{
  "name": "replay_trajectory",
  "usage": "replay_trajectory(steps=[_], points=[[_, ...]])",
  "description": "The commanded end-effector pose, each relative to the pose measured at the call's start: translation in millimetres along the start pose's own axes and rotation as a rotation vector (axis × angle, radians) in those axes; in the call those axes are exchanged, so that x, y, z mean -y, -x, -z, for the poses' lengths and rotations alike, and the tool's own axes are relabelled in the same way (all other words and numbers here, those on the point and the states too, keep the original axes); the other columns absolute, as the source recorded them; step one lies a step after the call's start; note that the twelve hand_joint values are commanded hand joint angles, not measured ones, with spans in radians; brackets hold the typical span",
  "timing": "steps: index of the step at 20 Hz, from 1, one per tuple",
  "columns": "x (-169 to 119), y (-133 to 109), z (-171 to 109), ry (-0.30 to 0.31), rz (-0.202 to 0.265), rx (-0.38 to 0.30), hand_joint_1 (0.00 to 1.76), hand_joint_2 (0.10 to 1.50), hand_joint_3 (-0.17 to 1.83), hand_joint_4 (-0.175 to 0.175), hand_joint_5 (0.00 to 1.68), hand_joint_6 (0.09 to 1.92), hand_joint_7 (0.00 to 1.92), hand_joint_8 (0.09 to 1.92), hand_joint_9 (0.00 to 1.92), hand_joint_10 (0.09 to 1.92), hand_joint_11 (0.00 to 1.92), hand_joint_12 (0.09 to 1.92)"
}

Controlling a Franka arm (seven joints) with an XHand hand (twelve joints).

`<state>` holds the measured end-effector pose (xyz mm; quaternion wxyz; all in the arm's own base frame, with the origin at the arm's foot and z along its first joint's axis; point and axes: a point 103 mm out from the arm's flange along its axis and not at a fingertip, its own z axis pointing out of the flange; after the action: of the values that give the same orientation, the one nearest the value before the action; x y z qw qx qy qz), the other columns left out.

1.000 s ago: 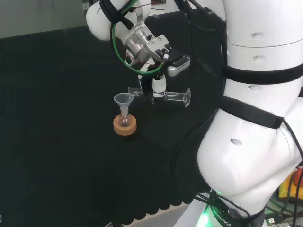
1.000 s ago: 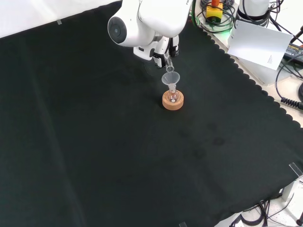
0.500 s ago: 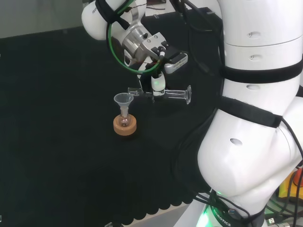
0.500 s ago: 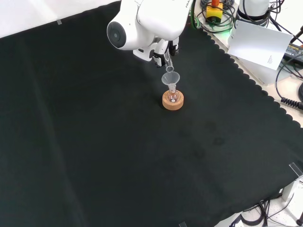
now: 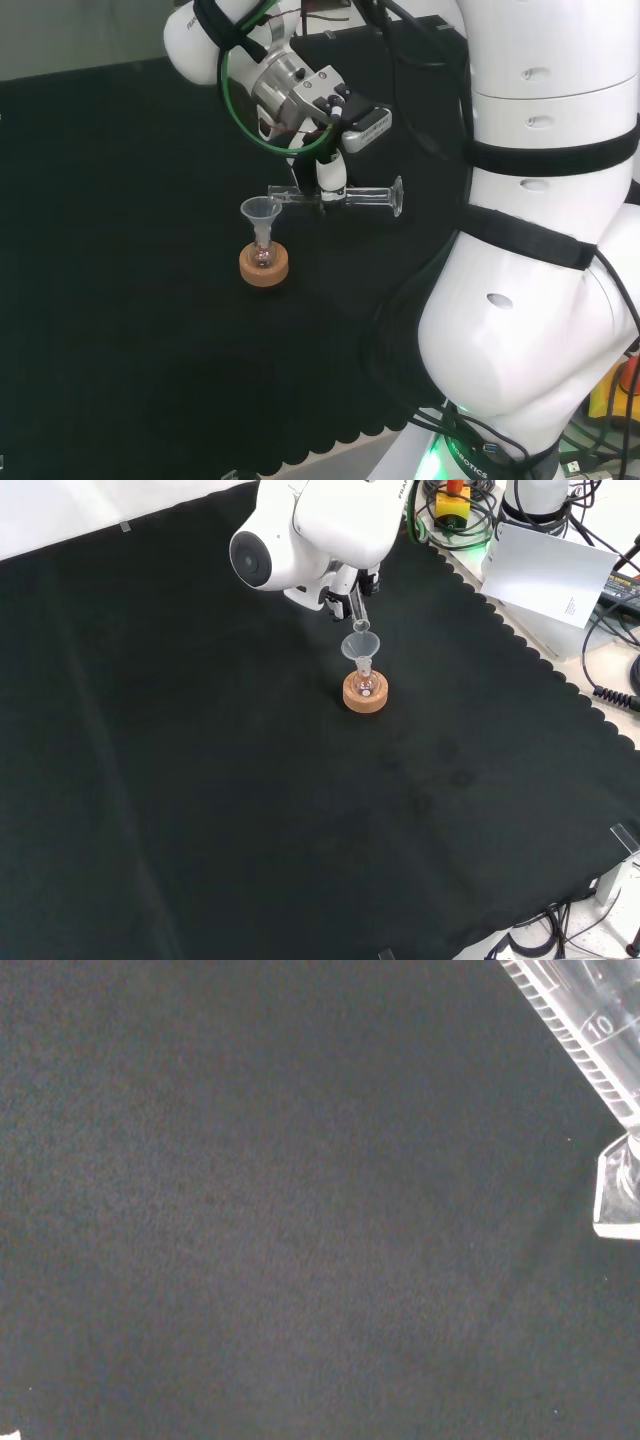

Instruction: Pour the water from the graduated cylinder into the round-bottom flask.

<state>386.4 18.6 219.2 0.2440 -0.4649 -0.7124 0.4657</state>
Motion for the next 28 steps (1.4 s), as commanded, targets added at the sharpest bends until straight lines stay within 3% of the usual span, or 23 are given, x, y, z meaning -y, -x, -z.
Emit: replay_trajectory(steps=[1, 28], points=[[2, -3, 3, -0.020, -0.011, 0.012, 1.25, 1.15, 0.00, -0.175, 0.90, 1.12, 0.94, 1.11, 1.37, 0.18, 1.21, 0.76], [14, -3, 8, -0.078, -0.074, 0.047, 1.25, 1.15, 0.00, -0.175, 0.90, 1.12, 0.93, 1.11, 1.38, 0.17, 1.21, 0.76]])
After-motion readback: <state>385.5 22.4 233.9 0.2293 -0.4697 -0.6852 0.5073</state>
